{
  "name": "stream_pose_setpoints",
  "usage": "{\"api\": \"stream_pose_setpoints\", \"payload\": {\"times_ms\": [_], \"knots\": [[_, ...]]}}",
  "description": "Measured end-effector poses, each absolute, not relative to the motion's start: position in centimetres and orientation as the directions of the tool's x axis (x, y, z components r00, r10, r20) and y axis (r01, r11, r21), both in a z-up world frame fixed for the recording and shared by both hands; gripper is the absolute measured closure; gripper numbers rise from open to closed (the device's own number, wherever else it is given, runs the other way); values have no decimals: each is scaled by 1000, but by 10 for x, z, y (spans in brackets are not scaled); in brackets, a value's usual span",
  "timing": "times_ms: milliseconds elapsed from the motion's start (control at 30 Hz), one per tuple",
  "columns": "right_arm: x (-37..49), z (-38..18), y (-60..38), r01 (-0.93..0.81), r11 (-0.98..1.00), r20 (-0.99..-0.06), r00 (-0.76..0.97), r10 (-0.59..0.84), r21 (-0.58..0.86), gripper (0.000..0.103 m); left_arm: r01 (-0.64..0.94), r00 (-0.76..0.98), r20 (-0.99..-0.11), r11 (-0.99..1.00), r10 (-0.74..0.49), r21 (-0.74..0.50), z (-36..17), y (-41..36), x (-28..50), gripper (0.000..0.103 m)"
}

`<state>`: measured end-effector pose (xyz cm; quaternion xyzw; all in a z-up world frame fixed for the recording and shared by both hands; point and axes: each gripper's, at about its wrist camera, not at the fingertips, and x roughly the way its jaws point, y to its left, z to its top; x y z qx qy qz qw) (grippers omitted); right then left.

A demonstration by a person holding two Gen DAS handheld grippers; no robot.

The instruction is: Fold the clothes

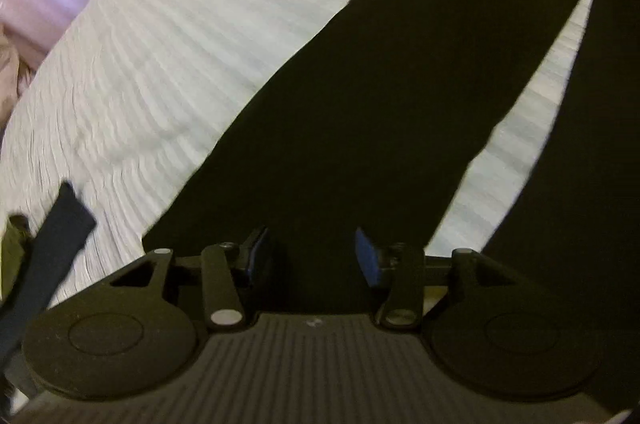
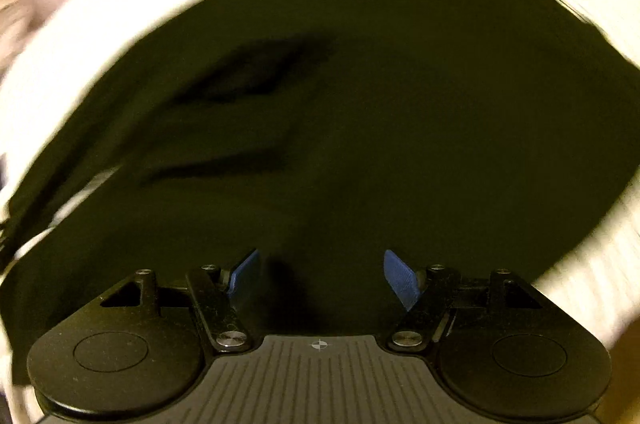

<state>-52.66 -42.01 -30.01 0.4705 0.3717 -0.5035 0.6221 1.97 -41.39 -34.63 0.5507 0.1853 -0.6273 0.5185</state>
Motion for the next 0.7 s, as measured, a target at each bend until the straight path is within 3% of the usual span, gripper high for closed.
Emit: {"api": "stream_pose_setpoints", "payload": {"times_ms": [100,267,333,533,700], "knots": [[-573,-293,-412,985,-46,-943,144,-301,165,31,825,126,-862,-430,-492,366,-328,-420,-14,60],[-625,-267,-423,984,-68,-917,125,-378,162,31,798,-26,-856,-527,-516,294,-295,-429,-94,49],[-636,-259,-445,986,-31,-900,138,-413,165,31,770,-88,-853,-578,-514,269,-288,-433,-132,45],[-667,-248,-549,973,149,-825,227,-518,174,31,693,-228,-860,-696,-458,187,-294,-457,-249,44],[-679,-269,-635,949,280,-807,278,-521,146,32,669,-268,-870,-730,-414,141,-310,-484,-314,44]]}}
